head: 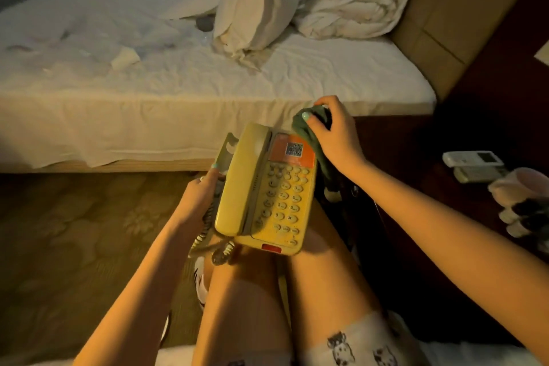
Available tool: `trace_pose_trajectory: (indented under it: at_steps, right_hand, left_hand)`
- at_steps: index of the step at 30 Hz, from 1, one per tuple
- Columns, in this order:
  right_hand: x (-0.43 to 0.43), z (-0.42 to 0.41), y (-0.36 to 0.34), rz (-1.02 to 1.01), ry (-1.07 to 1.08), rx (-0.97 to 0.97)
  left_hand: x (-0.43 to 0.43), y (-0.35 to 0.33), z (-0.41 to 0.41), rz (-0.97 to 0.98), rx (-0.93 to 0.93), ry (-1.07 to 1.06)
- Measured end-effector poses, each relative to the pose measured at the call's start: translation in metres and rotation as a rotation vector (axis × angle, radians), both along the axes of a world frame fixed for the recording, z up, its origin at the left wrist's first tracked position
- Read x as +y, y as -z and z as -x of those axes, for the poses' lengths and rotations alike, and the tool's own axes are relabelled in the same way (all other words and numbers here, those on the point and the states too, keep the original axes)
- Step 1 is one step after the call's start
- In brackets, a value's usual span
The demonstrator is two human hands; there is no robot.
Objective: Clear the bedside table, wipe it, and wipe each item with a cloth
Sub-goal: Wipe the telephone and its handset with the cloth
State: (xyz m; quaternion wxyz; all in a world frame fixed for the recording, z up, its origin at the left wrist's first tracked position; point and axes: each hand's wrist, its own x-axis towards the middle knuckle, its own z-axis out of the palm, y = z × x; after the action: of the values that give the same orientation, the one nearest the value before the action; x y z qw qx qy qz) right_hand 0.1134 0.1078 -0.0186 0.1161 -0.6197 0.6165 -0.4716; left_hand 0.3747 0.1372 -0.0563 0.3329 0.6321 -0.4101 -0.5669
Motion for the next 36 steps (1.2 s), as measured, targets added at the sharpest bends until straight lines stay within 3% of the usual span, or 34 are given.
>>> trace_pose_trajectory:
  at_steps: [3,7,12,14,20,23,28,31,36]
  right_hand:
    - [0.013,-0.002,0.017,0.084,0.011,-0.010]
    - [0.014,-0.002,0.047,-0.130,-0.147,0.141]
    - [0.008,-0.004,0.050,-0.054,-0.331,0.555]
    - [0.013,-0.013,0.054,0.005,-0.372,0.638]
    - [0.032,-0.038,0.067,-0.080,-0.455,0.501]
    - [0.017,-0.029,0.063,-0.081,-0.522,0.589]
    - [-0.009,-0.023,0.069,-0.115,-0.124,0.503]
    - [0.020,-0.040,0.070,-0.039,-0.281,0.539]
    - [0.056,-0.048,0.068,0.034,-0.475,0.432]
  left_hand:
    - [0.024,0.014,0.007,-0.032,-0.018,0.025]
    - [0.030,0.022,0.009,-0.025,-0.077,0.016]
    - [0.017,0.024,-0.001,0.042,-0.170,0.157]
    - [0.011,0.025,-0.006,0.058,-0.173,0.214]
    - [0.001,0.032,-0.015,0.110,-0.219,0.272]
    - [0.005,0.037,-0.013,0.153,-0.238,0.255]
    - [0.008,0.040,-0.009,0.143,-0.227,0.259]
    - [0.011,0.039,-0.010,0.149,-0.196,0.295]
    - [0.016,0.042,-0.007,0.185,-0.251,0.277]
